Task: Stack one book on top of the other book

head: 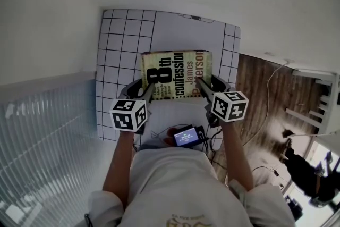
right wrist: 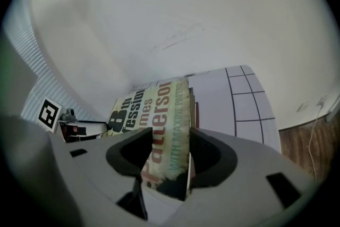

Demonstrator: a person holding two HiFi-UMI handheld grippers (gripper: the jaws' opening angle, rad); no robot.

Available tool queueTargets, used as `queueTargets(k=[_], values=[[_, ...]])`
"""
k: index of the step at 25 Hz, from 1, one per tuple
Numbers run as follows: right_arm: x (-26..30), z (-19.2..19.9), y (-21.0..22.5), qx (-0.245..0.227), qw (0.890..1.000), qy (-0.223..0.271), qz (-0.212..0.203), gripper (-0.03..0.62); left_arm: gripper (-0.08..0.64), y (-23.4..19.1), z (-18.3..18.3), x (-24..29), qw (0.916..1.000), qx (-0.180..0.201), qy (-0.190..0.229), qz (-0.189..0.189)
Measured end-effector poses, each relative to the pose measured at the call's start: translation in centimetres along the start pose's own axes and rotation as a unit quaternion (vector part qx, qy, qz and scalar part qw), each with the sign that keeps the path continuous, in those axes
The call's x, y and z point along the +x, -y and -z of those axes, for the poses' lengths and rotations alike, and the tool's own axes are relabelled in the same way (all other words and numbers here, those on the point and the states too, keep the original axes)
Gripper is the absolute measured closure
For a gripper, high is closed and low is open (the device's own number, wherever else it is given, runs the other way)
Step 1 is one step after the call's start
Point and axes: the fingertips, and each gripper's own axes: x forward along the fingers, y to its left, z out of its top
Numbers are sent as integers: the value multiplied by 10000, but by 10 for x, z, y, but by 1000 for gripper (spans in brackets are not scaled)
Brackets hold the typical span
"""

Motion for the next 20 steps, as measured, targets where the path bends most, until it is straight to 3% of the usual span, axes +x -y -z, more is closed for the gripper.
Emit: queueTargets(k=[20], values=[[9,-4,6,-61,9996,186,190,370,397,-5,-5,11,9999,-52,120,4]])
